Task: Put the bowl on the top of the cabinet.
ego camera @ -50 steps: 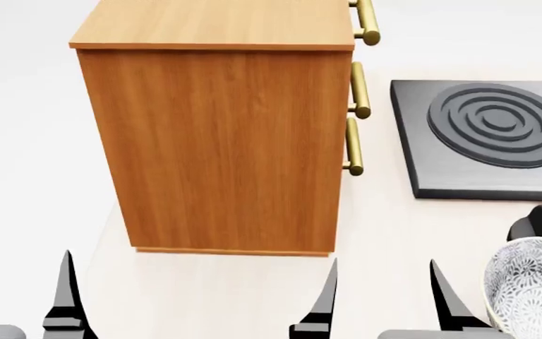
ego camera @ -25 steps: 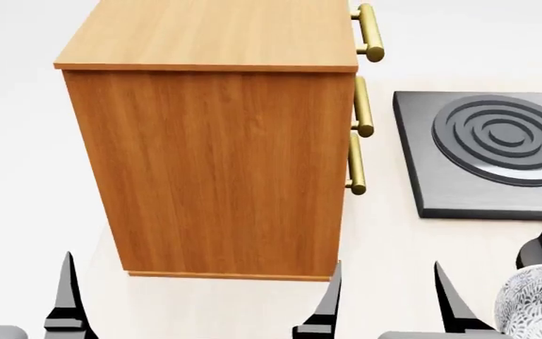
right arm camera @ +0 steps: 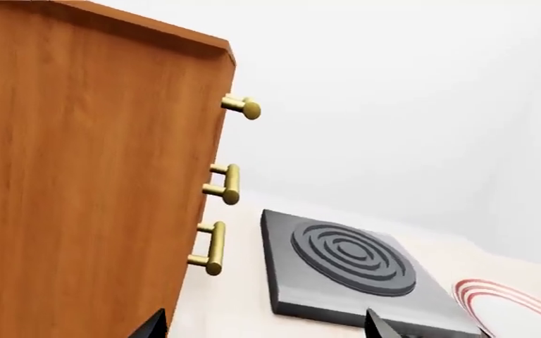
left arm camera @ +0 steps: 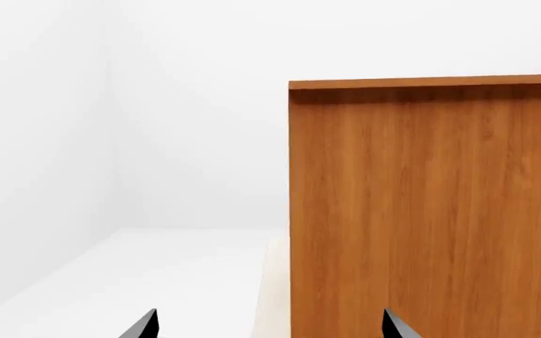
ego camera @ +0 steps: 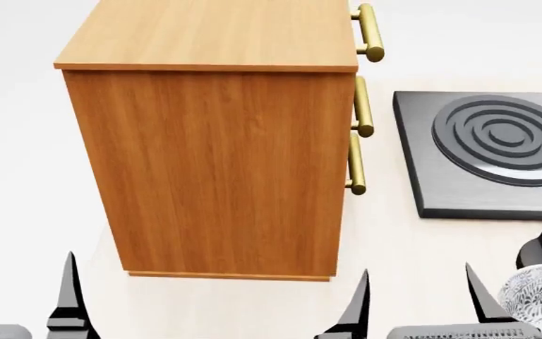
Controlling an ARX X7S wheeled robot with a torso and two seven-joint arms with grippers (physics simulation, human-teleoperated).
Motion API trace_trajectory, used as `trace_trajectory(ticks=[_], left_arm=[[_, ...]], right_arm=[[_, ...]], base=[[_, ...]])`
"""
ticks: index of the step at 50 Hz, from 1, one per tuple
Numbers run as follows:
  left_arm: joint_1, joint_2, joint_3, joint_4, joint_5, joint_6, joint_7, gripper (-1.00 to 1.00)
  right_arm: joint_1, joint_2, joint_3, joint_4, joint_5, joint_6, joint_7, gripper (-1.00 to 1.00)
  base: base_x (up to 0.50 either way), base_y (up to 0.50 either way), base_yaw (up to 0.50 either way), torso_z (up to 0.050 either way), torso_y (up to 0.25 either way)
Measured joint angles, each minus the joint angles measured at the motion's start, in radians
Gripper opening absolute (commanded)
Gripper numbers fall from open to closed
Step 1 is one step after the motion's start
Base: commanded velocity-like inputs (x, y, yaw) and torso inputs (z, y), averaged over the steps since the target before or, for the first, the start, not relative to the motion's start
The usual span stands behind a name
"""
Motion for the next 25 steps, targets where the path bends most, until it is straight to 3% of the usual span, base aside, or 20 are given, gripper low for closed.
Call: trace_trajectory(ticks=[13, 25], left_arm=[[-0.002, -0.004, 0.001, -0.003, -0.004, 0.001, -0.007, 1.0], [-0.004, -0.007, 0.007, 0.002, -0.002, -0.004, -0.016, 1.0]], right_arm=[[-0.054, 0.101, 0.126, -0.193, 0.087, 0.262, -0.018, 1.0], [-0.122, 0.377, 0.202, -0.261, 0.489, 0.327, 0.291, 1.0]], base=[[0.0, 0.0, 0.0, 0.0, 0.0], [0.0, 0.0, 0.0, 0.0, 0.0]])
